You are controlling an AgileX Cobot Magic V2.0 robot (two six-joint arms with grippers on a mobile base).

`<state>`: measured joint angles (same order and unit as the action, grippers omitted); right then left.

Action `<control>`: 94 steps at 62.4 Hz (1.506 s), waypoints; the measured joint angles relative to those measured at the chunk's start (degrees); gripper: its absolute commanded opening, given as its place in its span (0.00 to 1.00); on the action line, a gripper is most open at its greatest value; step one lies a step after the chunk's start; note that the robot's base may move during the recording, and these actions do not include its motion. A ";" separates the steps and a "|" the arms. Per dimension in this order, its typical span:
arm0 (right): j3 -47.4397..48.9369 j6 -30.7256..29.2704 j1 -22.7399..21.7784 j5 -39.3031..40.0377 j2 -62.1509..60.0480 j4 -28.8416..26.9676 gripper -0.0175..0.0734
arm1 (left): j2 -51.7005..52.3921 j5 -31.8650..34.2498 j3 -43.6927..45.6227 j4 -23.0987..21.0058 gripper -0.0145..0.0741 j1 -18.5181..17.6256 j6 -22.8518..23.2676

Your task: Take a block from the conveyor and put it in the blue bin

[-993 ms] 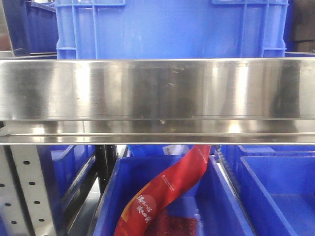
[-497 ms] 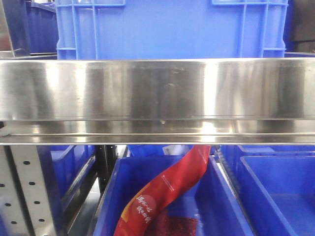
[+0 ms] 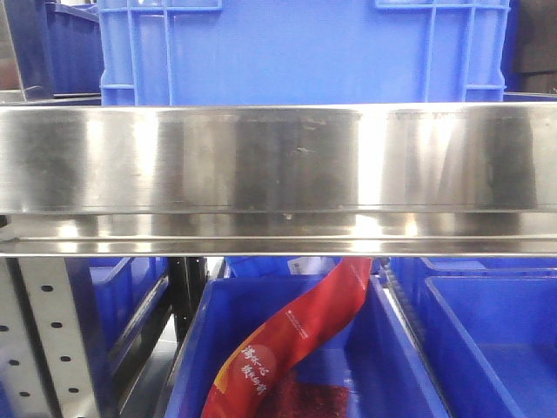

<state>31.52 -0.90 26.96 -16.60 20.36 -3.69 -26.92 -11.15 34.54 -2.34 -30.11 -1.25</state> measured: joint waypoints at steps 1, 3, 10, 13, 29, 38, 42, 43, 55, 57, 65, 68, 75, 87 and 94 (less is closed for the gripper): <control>0.00 0.00 0.00 0.00 0.00 0.00 0.01 | 0.00 0.00 0.00 0.00 0.04 0.00 0.00; 0.00 0.00 0.00 0.00 0.00 0.00 0.01 | 0.00 0.00 0.00 0.00 0.04 0.00 0.00; 0.00 0.00 0.00 0.00 0.00 0.00 0.01 | 0.00 0.11 -0.09 0.00 0.04 0.00 0.00; 0.00 0.00 0.00 -0.11 0.00 0.00 0.01 | 0.00 0.11 -0.09 0.00 0.04 0.00 0.00; 0.00 0.00 0.00 -0.11 0.00 0.00 0.01 | 0.00 0.24 -0.09 0.00 0.04 0.00 0.00; -0.03 0.00 0.00 -0.21 0.00 0.00 0.01 | 0.00 0.32 -0.09 0.00 0.04 0.00 0.00; -0.41 0.00 0.00 -0.21 -0.03 0.14 0.01 | 0.00 0.32 -0.09 0.00 0.04 0.00 0.00; -0.56 0.00 0.00 -0.21 -0.03 0.30 0.01 | 0.00 0.32 -0.09 0.00 0.04 0.00 0.00; -3.77 0.00 -0.69 -0.21 -3.92 6.38 0.01 | 0.00 0.32 -0.09 0.00 0.04 0.00 0.00; -4.43 0.00 -1.28 -0.21 -4.97 6.79 0.01 | 0.00 0.32 -0.09 0.00 0.04 0.00 0.00; -8.52 0.00 -6.23 0.52 -11.19 7.39 0.01 | 0.00 0.32 -0.09 0.00 0.04 0.00 0.00; -10.19 0.00 -8.40 1.13 -13.42 7.39 0.01 | 0.00 0.32 -0.09 0.00 0.04 0.00 0.00; -15.19 0.00 -14.15 2.12 -18.80 6.23 0.01 | 0.00 0.32 -0.09 0.00 0.04 0.00 0.00; -24.03 -4.54 -19.89 5.18 -20.02 0.62 0.01 | 0.13 0.52 -0.22 0.00 0.04 0.00 0.00; -28.86 -5.95 -20.90 10.69 -20.02 -0.92 0.01 | 0.13 0.66 -0.22 0.00 0.04 0.00 0.00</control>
<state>2.66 -6.85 6.05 -5.91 0.34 -4.61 -26.80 -10.50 34.32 -2.34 -30.11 -1.25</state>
